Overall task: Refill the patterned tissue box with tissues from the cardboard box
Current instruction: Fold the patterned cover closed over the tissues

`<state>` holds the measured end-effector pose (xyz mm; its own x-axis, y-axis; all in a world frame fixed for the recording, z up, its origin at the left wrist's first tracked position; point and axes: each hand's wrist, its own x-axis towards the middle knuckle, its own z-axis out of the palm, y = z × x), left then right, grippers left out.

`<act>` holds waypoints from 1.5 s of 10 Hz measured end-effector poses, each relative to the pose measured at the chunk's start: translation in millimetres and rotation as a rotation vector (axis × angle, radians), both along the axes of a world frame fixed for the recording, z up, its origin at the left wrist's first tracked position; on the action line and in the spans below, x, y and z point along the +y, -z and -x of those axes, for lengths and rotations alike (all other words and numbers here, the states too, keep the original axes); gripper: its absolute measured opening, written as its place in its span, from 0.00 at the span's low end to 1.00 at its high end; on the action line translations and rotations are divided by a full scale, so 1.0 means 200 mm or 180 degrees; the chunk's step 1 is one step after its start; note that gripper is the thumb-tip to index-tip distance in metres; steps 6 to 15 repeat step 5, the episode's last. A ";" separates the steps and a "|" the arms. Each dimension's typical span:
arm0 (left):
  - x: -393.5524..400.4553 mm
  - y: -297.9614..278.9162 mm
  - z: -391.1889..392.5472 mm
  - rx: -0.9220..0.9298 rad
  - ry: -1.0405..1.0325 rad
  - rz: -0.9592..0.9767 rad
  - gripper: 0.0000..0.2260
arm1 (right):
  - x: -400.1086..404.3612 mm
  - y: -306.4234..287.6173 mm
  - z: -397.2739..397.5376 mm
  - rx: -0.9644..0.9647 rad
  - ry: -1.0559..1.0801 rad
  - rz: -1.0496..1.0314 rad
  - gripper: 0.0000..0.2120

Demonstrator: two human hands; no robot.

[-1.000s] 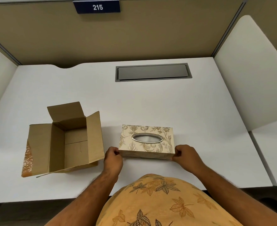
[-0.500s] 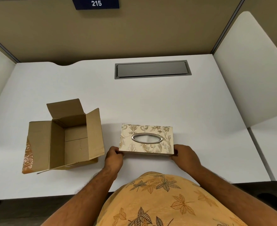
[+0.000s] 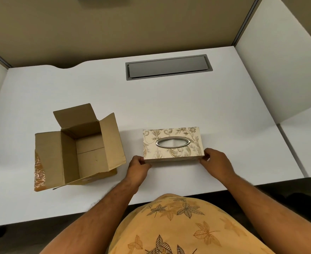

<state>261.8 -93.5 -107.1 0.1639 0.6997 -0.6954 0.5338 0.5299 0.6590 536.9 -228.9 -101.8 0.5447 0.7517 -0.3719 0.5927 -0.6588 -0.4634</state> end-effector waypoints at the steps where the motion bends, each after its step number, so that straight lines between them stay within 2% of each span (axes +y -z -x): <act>1: 0.00 -0.01 0.03 0.0038 0.0253 -0.0074 0.15 | -0.01 -0.01 0.04 0.0030 0.0186 -0.0060 0.06; 2: -0.02 -0.03 0.05 0.0002 0.0418 -0.0364 0.31 | -0.02 -0.02 0.08 0.0093 0.0424 -0.0190 0.07; 3: -0.05 -0.07 0.05 -0.0074 0.0456 -0.0648 0.39 | -0.04 -0.04 0.10 0.0066 0.0491 -0.0313 0.14; 4: -0.07 -0.13 0.02 -0.0298 0.0469 -0.1067 0.40 | -0.05 -0.08 0.09 0.0023 0.0568 -0.0476 0.20; 5: -0.09 -0.23 -0.04 -0.0330 0.0592 -0.1787 0.40 | -0.03 -0.16 0.03 -0.0142 0.0571 -0.0850 0.23; 15: -0.09 -0.23 -0.04 -0.0330 0.0592 -0.1787 0.40 | -0.03 -0.16 0.03 -0.0142 0.0571 -0.0850 0.23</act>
